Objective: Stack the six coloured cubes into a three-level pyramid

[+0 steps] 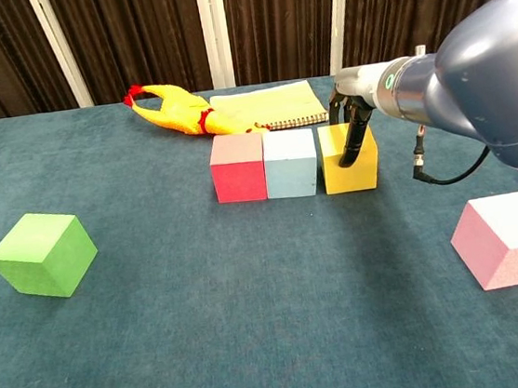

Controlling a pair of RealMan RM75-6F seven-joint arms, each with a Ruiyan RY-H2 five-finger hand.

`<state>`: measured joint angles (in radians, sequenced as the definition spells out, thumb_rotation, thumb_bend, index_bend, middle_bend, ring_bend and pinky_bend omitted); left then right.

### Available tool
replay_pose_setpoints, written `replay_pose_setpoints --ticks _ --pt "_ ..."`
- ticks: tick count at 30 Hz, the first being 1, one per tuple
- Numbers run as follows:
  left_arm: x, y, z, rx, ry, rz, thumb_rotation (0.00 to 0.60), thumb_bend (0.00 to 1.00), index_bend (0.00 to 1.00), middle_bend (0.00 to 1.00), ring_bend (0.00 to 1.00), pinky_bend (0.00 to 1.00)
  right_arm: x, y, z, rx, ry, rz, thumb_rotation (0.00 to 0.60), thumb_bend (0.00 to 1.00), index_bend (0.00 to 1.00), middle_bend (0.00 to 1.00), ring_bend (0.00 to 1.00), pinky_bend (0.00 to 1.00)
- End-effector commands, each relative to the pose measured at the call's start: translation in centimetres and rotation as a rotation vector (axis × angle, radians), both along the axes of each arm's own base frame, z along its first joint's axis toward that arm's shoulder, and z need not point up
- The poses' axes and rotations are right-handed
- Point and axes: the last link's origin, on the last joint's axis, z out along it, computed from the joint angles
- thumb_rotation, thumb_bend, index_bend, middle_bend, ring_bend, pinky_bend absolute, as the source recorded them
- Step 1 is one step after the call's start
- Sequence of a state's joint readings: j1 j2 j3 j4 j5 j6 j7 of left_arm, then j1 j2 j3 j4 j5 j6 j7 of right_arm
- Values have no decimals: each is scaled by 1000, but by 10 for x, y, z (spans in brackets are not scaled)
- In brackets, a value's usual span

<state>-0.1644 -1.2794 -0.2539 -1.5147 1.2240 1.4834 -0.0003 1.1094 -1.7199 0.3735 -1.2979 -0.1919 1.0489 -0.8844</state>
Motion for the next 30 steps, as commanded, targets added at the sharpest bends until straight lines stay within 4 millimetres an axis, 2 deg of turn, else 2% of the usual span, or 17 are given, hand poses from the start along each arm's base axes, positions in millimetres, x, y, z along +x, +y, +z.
replay_pose_setpoints --ticks 1,30 --pt "0 0 0 1 -1 1 600 281 195 0 0 0 0 0 0 0 0 -1 600 274 391 419 251 0" --pt "-1 0 1 5 2 7 600 281 195 0 0 0 2 0 -3 14 -20 -10 600 274 391 401 251 0"
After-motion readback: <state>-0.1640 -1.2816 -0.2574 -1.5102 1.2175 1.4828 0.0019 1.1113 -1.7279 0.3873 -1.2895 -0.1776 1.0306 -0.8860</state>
